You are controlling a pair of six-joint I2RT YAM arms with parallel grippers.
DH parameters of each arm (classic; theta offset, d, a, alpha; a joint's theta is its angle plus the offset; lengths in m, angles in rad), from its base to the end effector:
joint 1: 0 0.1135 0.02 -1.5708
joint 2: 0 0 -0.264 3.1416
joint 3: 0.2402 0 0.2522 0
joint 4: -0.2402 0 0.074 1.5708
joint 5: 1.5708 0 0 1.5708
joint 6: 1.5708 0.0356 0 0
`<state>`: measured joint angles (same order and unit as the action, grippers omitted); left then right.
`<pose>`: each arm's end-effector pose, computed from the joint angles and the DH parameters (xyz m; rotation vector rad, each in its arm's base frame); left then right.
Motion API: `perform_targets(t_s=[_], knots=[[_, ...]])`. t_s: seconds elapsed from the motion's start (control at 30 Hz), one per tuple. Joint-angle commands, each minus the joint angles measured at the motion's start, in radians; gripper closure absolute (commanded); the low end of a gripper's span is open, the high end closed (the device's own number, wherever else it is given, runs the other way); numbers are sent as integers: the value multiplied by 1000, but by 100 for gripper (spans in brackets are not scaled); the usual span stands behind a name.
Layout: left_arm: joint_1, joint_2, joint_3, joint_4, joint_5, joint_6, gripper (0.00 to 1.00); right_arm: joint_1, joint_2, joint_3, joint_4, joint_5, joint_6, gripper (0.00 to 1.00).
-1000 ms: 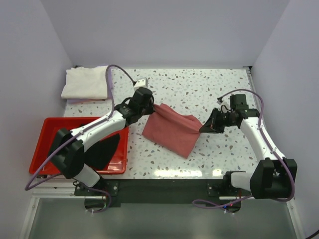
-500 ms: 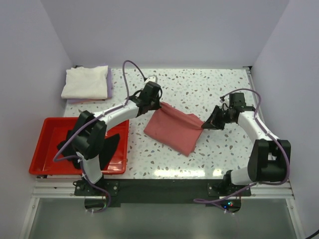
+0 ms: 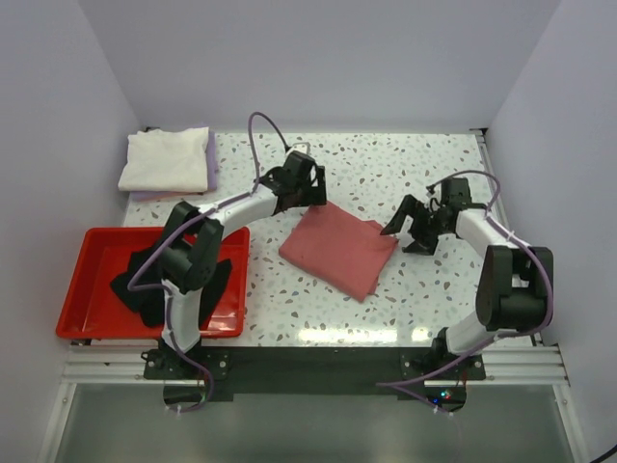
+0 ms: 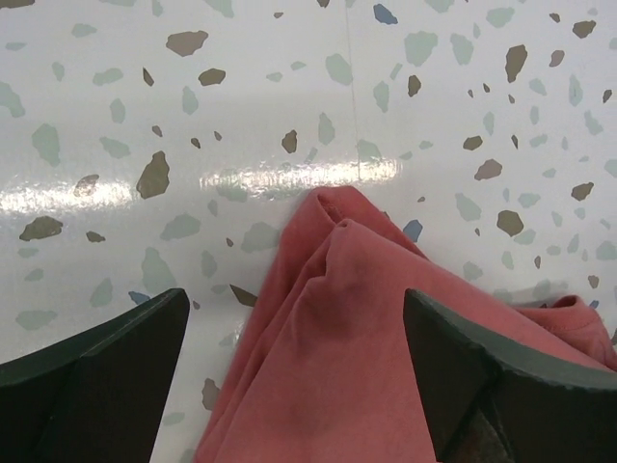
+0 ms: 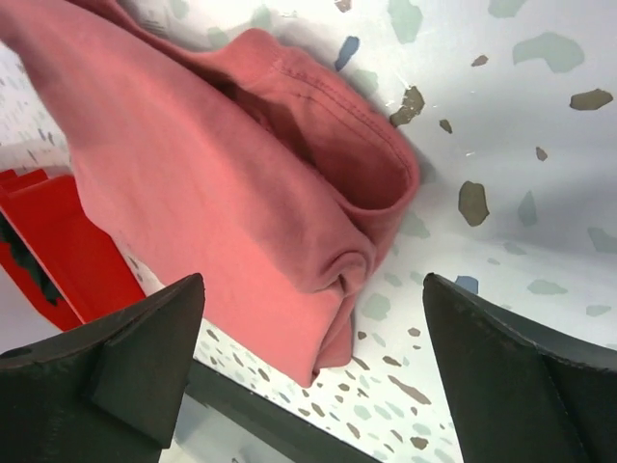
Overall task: Fold and stack the t-shirts
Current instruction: Fold the tshirt
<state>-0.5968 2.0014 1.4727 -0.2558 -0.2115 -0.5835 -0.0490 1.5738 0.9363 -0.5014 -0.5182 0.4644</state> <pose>0.3756 -0.2461 0.2048 -0.0880 2.3564 -0.3360 0.2978 0.0030 0.1846 0.5358 2.6621 0.8257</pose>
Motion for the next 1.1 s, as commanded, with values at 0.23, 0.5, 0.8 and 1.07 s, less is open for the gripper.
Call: perform_targets(t_s=[0.23, 0.5, 0.8, 1.07], knots=[[-29, -228, -150, 111, 124, -13, 0, 12, -319, -56, -23, -74, -1, 1], [-58, -136, -105, 141, 191, -7, 0, 204, -307, -91, 78, -37, 62, 1], [-55, 25, -3, 78, 130, 5, 0, 210, -68, -31, 218, 60, 91, 1], [-38, 54, -6, 67, 75, 2, 0, 209, 135, 74, 181, 190, 60, 1]])
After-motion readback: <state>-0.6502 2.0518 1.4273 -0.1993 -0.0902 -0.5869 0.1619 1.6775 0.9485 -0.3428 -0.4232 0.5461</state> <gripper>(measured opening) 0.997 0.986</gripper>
